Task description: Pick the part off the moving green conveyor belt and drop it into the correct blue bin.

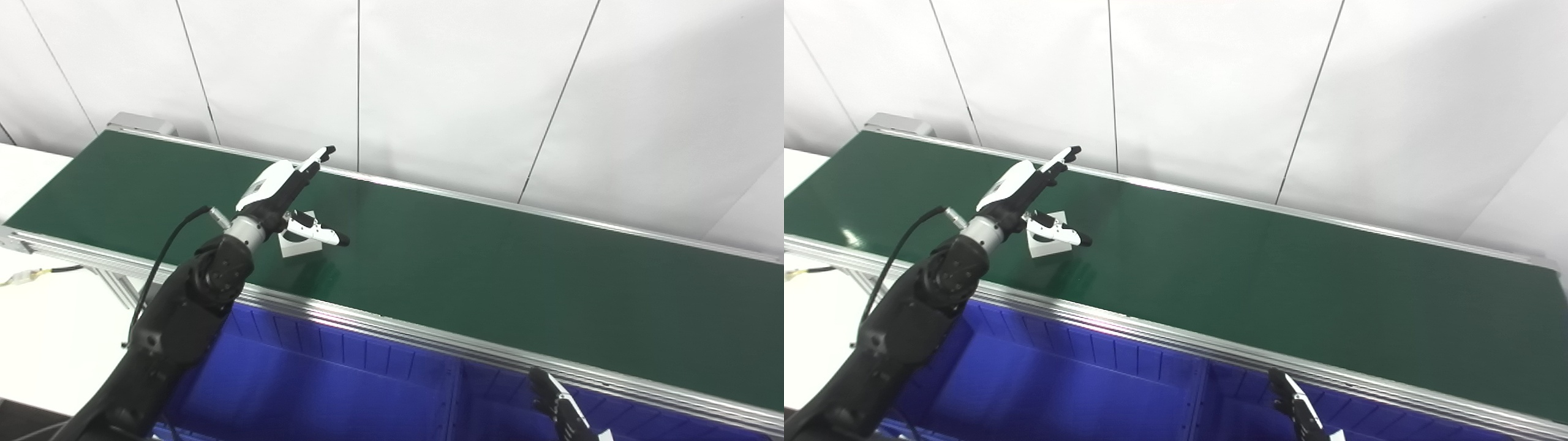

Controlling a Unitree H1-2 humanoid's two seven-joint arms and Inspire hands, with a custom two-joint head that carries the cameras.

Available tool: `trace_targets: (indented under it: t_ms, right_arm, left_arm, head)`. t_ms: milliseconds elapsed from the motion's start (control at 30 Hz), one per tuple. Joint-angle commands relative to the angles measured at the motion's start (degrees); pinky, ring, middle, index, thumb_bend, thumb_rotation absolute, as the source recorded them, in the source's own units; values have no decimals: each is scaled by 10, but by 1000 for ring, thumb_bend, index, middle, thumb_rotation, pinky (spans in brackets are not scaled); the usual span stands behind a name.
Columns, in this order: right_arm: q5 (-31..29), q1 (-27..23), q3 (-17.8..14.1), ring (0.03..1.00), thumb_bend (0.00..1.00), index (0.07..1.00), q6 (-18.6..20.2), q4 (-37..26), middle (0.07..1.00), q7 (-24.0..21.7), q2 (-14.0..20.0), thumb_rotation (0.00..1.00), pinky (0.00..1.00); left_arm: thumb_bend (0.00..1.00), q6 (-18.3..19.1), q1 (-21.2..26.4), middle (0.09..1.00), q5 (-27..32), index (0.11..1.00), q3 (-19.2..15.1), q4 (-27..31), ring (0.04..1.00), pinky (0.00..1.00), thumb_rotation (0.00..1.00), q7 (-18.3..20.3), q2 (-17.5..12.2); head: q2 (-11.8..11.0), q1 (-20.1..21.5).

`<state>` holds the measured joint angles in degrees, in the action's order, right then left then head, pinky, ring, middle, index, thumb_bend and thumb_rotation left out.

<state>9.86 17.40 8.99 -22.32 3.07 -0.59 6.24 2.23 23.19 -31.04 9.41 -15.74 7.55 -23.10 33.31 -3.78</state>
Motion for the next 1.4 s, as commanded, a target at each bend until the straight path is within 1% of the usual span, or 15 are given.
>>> trace_targets:
  t_ms: [0,167,367,600,667,900,1000,1100,1133,1167,1200,1233,1267,1300,1367]
  right_arm:
    - [-15,-1,1,887,983,870,-36,-13,889,-6,0,291,840]
    - [-16,0,2,884,980,872,-42,-13,885,-5,1,295,825]
    - [-12,2,2,888,977,875,-40,-17,891,-5,3,319,824]
    - [-7,4,2,883,965,878,-41,-18,892,-3,5,333,804]
    - [-7,5,2,877,959,881,-41,-20,885,-2,4,331,796]
    - [-10,7,0,890,959,885,-38,-24,893,-5,5,340,810]
    - [-5,8,-1,882,967,884,-35,-27,889,-4,6,357,808]
    - [-5,10,-2,886,970,884,-34,-30,895,-5,7,366,812]
    - [-5,10,-2,881,967,884,-34,-32,891,-6,8,365,812]
    - [-3,10,-2,880,967,884,-36,-31,890,-4,7,365,812]
    - [-1,11,-3,871,961,880,-38,-31,884,-2,7,374,801]
    - [-2,11,-3,870,961,880,-39,-31,883,-2,7,374,800]
    - [-4,11,-3,870,959,879,-40,-31,885,-2,7,370,800]
    - [-4,12,-3,870,958,879,-38,-32,885,-4,7,368,800]
    - [-5,12,-3,877,954,883,-34,-35,891,-5,7,372,798]
  left_arm:
    - [879,0,42,981,-32,987,17,-11,950,880,221,-8,-16]
    - [909,5,68,973,-73,972,51,-58,960,916,215,-16,-17]
    - [905,15,81,979,-96,973,73,-86,972,952,215,-10,-17]
    - [896,22,94,978,-134,969,107,-129,970,947,221,-8,-19]
    - [887,26,96,976,-133,956,111,-135,971,954,184,-1,-18]
    - [859,41,105,972,-145,958,128,-156,961,940,153,11,-19]
    - [822,56,106,959,-148,948,130,-159,945,919,84,3,-15]
    - [747,72,107,909,-139,918,121,-169,876,808,9,-15,-3]
    - [675,70,106,746,-138,836,120,-172,679,572,3,-25,0]
    - [663,61,105,717,-135,822,117,-177,644,530,1,-43,3]
    - [567,55,105,549,-134,712,116,-182,498,400,0,-55,6]
    - [560,48,104,537,-132,704,115,-184,487,391,0,-66,8]
    - [534,44,104,479,-132,621,114,-186,434,341,0,-73,10]
    - [521,37,103,449,-129,578,113,-187,407,315,0,-80,12]
    - [512,24,102,426,-121,533,110,-190,407,312,0,-94,15]
  head:
    - [1,-1]
    - [3,-3]
    - [5,-10]
    - [6,-16]
    - [7,-18]
    - [7,-25]
    - [9,-27]
    - [11,-27]
    - [12,-27]
    - [13,-27]
    - [13,-27]
    - [14,-27]
    - [14,-27]
    - [15,-27]
    - [16,-27]
